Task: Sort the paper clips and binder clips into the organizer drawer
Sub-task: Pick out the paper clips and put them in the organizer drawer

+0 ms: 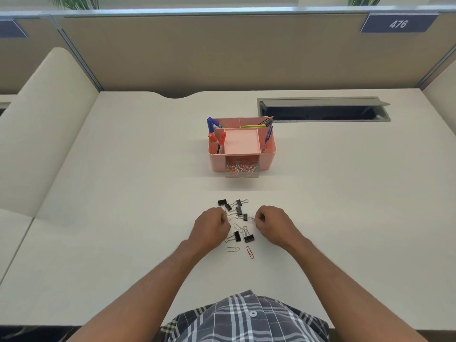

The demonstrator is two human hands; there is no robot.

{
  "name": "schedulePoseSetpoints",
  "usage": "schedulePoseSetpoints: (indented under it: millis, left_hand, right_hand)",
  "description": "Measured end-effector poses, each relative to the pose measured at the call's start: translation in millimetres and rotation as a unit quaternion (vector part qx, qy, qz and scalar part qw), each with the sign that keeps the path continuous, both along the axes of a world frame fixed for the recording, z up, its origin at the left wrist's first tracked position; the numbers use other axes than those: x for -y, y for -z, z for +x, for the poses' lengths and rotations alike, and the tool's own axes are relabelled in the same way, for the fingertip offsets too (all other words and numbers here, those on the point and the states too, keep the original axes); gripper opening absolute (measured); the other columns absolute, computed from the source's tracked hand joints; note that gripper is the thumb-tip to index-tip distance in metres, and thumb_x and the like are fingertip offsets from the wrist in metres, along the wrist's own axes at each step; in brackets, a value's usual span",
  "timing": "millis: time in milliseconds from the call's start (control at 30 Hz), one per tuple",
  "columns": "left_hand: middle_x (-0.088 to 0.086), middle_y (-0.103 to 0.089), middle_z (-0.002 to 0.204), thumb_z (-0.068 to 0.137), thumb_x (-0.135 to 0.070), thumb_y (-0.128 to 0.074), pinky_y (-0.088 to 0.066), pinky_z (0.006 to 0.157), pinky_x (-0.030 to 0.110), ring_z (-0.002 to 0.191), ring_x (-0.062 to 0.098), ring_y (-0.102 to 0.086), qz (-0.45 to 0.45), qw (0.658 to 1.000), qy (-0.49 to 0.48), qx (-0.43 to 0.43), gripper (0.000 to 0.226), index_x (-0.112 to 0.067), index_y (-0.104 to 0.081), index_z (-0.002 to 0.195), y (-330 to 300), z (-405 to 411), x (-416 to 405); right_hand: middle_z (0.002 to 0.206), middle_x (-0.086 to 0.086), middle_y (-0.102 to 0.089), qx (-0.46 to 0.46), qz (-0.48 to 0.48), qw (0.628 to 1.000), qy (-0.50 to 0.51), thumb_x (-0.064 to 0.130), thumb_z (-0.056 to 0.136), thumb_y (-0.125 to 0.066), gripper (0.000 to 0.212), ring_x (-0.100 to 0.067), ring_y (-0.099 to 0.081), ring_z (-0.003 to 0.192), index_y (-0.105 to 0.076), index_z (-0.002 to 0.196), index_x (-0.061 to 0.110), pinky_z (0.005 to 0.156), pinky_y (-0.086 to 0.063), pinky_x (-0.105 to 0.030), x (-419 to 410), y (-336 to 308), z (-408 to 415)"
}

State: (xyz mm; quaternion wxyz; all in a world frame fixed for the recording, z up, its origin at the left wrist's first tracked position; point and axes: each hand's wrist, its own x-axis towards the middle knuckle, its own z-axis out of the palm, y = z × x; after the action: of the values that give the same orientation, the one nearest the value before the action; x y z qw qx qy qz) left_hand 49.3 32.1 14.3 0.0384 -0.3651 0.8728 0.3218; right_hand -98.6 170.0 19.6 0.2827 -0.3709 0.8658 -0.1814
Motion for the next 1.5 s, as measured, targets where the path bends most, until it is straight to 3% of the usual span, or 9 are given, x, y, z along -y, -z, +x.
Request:
schedulePoseSetpoints:
  millis: [167,267,433,633,700,833,967,1167,1500]
  left_hand:
    - [-0.008,-0.067,0.073,0.086,-0.018,-0.062,-0.044,0.056,0.009,0.064,0.005,-0.059,0.077,0.982,-0.095,-0.147,0.011,-0.023,-0.063,0.077,-26.2,-26.0,23.7]
    - [-0.012,-0.064,0.072,0.086,-0.016,-0.064,-0.042,0.06,0.011,0.065,0.001,-0.056,0.065,0.97,-0.102,-0.209,0.008,-0.021,-0.067,0.081,-47.0,-54.1,40.8]
    - [-0.01,-0.065,0.081,0.087,-0.011,-0.06,-0.038,0.063,0.01,0.074,-0.001,-0.057,0.059,0.967,-0.112,-0.222,0.013,-0.02,-0.069,0.088,-61.5,-84.4,54.5]
    - [-0.008,-0.065,0.083,0.089,-0.011,-0.058,-0.043,0.059,0.006,0.07,0.004,-0.057,0.047,0.967,-0.091,-0.232,0.014,-0.023,-0.064,0.088,-53.0,-65.3,44.8]
    - [-0.009,-0.064,0.083,0.09,-0.014,-0.059,-0.045,0.062,0.011,0.07,0.005,-0.058,0.031,0.975,-0.066,-0.21,0.012,-0.024,-0.064,0.088,-40.9,-48.5,34.2]
    - [-0.004,-0.062,0.096,0.093,-0.017,-0.058,-0.05,0.081,0.032,0.086,0.014,-0.058,0.026,0.993,0.046,-0.101,0.017,-0.023,-0.066,0.106,-7.7,-15.8,8.7]
    - [-0.002,-0.052,0.11,0.093,-0.013,-0.053,-0.042,0.085,0.026,0.107,0.016,-0.051,-0.006,0.992,0.123,-0.04,0.033,-0.023,-0.06,0.124,14.4,5.2,-5.9]
    - [0.001,-0.045,0.119,0.086,-0.022,-0.065,-0.038,0.096,0.024,0.114,0.018,-0.043,-0.035,0.984,0.174,-0.035,0.054,-0.017,-0.05,0.137,21.0,14.4,-5.6]
    - [0.0,-0.05,0.108,0.091,-0.018,-0.059,-0.041,0.086,0.024,0.106,0.018,-0.048,-0.069,0.985,0.138,-0.075,0.025,-0.017,-0.063,0.115,19.6,15.3,-4.3]
  right_hand:
    - [0.076,0.01,-0.067,0.024,-0.138,0.987,0.079,0.022,0.089,-0.061,0.01,-0.013,-0.062,0.073,-0.066,0.08,0.022,0.067,-0.049,-0.027,24.0,-29.1,-21.7]
    - [0.073,0.012,-0.065,-0.001,-0.215,0.972,0.094,0.018,0.088,-0.062,0.012,-0.009,-0.059,0.07,-0.066,0.08,0.025,0.065,-0.047,-0.024,50.3,-51.5,-33.7]
    - [0.087,-0.003,-0.07,-0.064,-0.22,0.97,0.081,0.012,0.09,-0.056,0.016,-0.02,-0.06,0.079,-0.071,0.094,0.012,0.068,-0.048,-0.029,84.7,-67.6,-46.0]
    - [0.079,0.0,-0.065,-0.08,-0.234,0.968,0.052,0.01,0.089,-0.056,0.013,-0.018,-0.056,0.072,-0.066,0.082,0.013,0.063,-0.046,-0.032,69.2,-62.3,-39.1]
    - [0.084,0.003,-0.068,-0.053,-0.212,0.975,0.048,0.013,0.089,-0.058,0.012,-0.015,-0.059,0.076,-0.07,0.088,0.016,0.068,-0.048,-0.029,53.0,-54.9,-28.9]
    - [0.087,0.004,-0.072,0.007,-0.019,1.0,0.013,0.026,0.088,-0.063,0.01,-0.018,-0.064,0.08,-0.071,0.086,0.02,0.074,-0.053,-0.031,21.2,-30.5,-5.3]
    - [0.104,-0.001,-0.064,-0.004,0.092,0.996,-0.02,0.037,0.084,-0.067,0.028,-0.023,-0.061,0.096,-0.065,0.105,0.018,0.079,-0.048,-0.032,3.9,-10.7,24.3]
    - [0.108,-0.009,-0.054,-0.039,0.083,0.995,-0.029,0.019,0.088,-0.054,0.017,-0.031,-0.058,0.093,-0.058,0.103,0.011,0.076,-0.047,-0.035,-2.8,1.6,40.5]
    - [0.108,-0.008,-0.053,-0.051,0.06,0.996,0.034,0.014,0.087,-0.049,0.023,-0.03,-0.057,0.09,-0.061,0.107,0.013,0.077,-0.049,-0.036,-3.3,-2.6,8.7]
